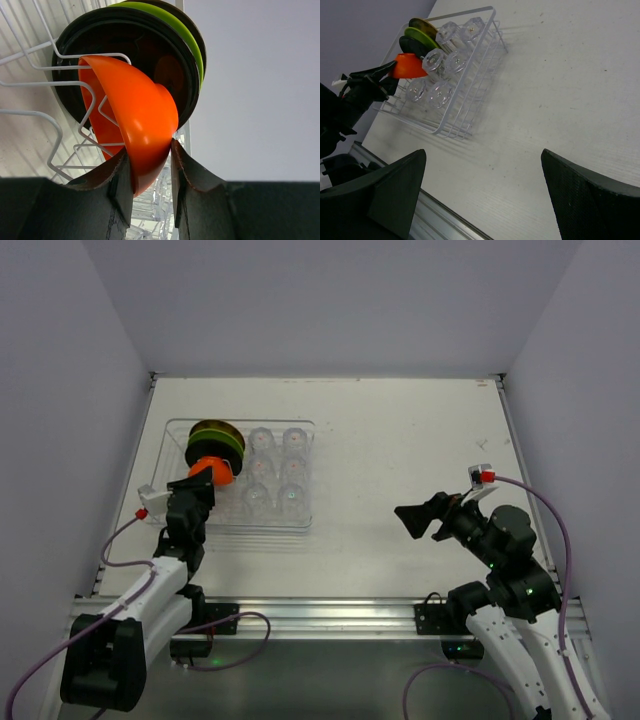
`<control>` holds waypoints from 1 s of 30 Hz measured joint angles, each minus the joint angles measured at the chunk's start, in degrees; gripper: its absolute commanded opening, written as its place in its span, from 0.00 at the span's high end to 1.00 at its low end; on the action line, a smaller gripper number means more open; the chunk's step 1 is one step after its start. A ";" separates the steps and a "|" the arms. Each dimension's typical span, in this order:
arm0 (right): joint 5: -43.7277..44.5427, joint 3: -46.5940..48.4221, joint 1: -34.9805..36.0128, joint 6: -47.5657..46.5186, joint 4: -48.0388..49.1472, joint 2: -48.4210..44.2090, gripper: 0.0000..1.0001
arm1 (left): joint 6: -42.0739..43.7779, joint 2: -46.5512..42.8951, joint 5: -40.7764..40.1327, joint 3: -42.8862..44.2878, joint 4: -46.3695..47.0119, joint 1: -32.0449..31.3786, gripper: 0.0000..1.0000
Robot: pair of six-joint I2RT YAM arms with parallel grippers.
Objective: Unload the mixed dishes from the dish rack
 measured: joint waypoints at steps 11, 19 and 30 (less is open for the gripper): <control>0.02 0.00 0.00 -0.13 0.02 -0.26 0.01 | 1.68 -2.16 -1.16 4.74 0.33 -0.04 0.87; 0.04 0.00 0.00 -0.15 0.02 -0.26 0.01 | 6.38 -3.91 -0.74 8.28 0.55 -0.04 1.00; 0.33 0.13 0.00 -0.13 -0.02 -0.26 0.01 | 22.71 -6.60 7.39 18.45 -10.23 -0.66 1.00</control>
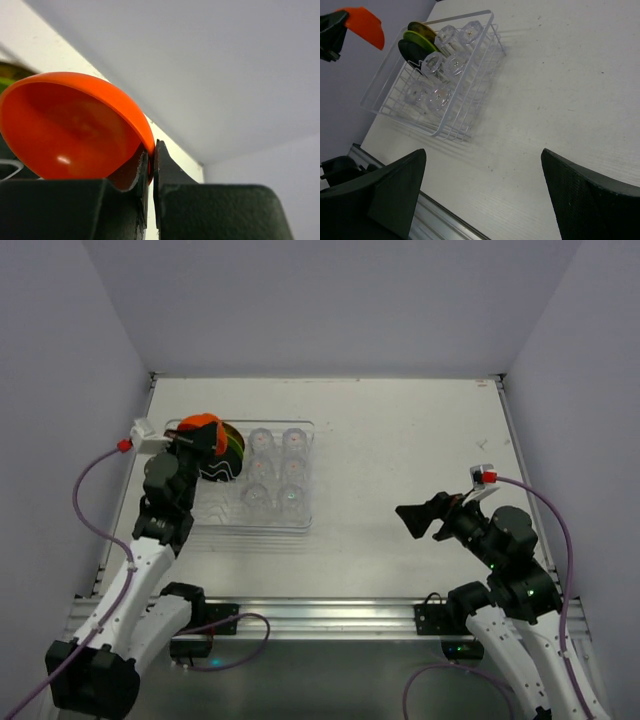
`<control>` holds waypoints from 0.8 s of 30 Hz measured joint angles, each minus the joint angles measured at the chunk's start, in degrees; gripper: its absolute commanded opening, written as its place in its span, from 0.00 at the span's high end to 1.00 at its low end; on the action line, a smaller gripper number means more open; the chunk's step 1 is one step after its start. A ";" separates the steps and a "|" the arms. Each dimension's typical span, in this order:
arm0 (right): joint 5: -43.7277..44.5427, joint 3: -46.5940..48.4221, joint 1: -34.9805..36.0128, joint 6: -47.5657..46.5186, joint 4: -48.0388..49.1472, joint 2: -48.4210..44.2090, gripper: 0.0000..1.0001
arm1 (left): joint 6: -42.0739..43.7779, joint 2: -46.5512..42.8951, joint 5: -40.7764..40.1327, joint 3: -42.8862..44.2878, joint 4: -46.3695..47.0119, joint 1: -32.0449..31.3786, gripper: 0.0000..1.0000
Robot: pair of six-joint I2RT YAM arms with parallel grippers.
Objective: Unload the mixed dishes from the dish rack
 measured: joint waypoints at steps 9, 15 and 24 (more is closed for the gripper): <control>9.90 12.96 -0.02 0.76 -5.75 8.20 0.01 | 35.23 36.15 -7.72 58.31 -28.72 -39.21 1.00; 14.38 28.61 -5.44 0.42 -8.70 17.59 0.01 | 49.99 50.80 -10.05 70.62 -48.98 -53.31 1.00; -1.57 30.91 -10.38 -2.97 -10.93 29.11 0.08 | 66.16 50.47 -2.08 60.59 -62.10 -71.47 1.00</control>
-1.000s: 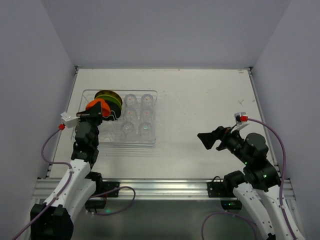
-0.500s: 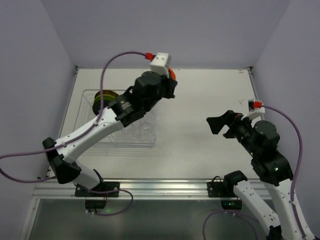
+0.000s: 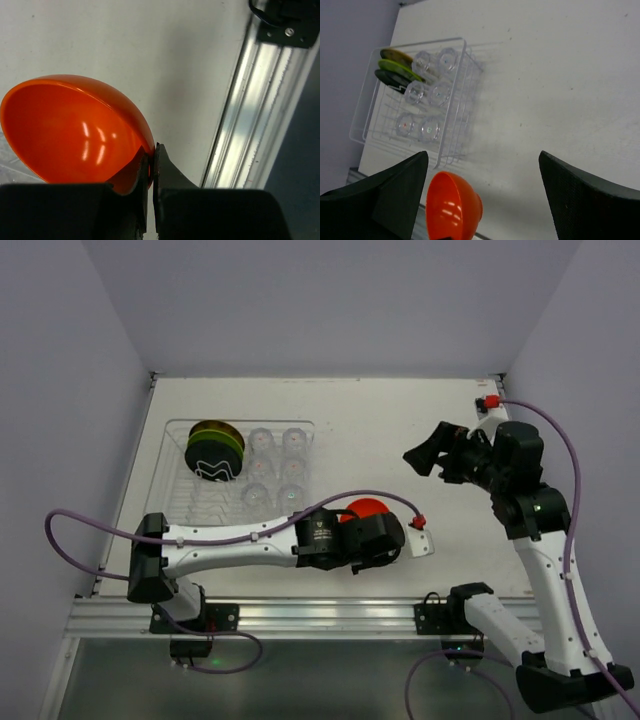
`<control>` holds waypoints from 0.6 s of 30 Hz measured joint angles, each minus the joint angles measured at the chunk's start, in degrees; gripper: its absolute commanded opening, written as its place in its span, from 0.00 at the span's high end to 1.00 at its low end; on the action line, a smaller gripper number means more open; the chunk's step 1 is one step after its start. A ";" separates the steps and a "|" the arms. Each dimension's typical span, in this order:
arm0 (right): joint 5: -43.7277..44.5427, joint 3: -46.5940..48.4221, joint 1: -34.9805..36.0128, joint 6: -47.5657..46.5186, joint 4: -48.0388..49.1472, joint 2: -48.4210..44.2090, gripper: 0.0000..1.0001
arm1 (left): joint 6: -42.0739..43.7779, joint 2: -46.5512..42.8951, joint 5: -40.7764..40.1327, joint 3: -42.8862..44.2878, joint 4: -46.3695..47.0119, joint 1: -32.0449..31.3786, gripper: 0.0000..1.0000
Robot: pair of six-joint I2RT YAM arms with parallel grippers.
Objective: Unload the mixed dishes from the dish rack
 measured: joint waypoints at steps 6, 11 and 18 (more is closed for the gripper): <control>-3.72 -2.49 6.91 -3.37 -3.76 4.52 0.17 | 5.53 -0.79 2.89 -3.74 -1.51 -3.15 1.00; -1.36 -2.71 18.08 -7.45 -7.63 8.41 0.33 | 8.39 -0.79 2.84 -5.88 -2.86 -2.93 1.00; 3.28 -3.74 26.56 -10.10 -12.15 14.51 0.62 | 10.51 -1.81 6.43 -6.12 -2.99 -2.93 1.00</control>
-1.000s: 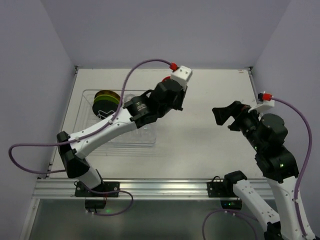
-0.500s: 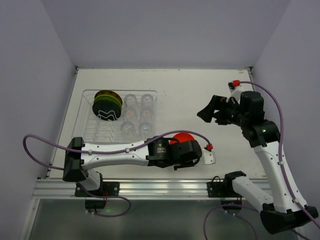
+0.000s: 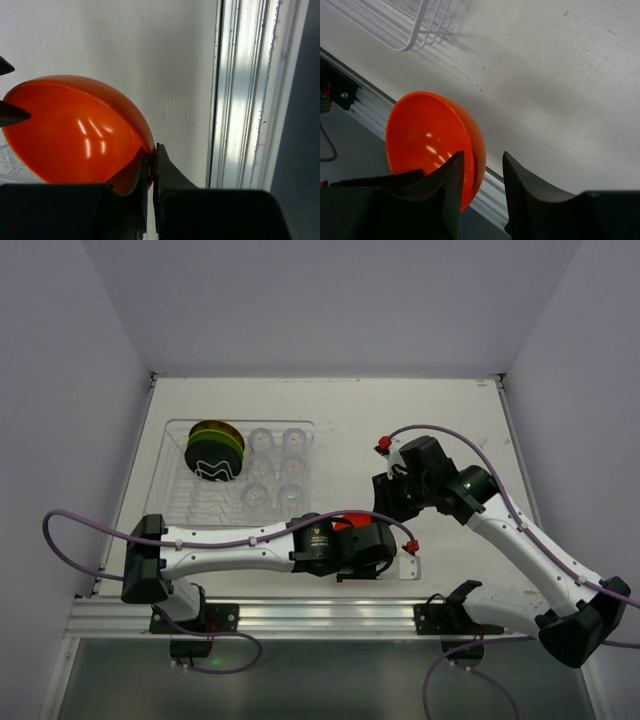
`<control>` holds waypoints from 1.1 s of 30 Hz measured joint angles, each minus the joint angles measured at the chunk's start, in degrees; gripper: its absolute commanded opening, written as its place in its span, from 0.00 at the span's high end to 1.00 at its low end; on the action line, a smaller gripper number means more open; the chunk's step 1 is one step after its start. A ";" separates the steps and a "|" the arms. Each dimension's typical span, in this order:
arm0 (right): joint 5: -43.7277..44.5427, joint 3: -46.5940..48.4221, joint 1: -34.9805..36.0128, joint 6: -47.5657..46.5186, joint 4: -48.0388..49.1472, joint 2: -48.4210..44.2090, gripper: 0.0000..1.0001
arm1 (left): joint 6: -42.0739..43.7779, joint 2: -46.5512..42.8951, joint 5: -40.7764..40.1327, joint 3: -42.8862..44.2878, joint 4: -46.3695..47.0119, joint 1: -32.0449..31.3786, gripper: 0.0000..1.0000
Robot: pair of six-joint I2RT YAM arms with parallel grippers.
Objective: Unload the mixed dishes from the dish rack
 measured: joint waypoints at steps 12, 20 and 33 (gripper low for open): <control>4.00 -0.26 4.37 -0.44 -0.79 4.04 0.96 | 0.98 -0.24 0.39 0.00 -0.20 0.00 1.00; 6.34 -0.96 4.15 -1.14 -0.07 4.28 1.00 | 1.25 -0.33 -4.68 -0.63 1.03 0.31 0.00; 9.14 6.51 -19.04 3.48 16.11 25.77 1.00 | -1.01 -11.47 -27.34 -3.43 6.05 2.45 0.00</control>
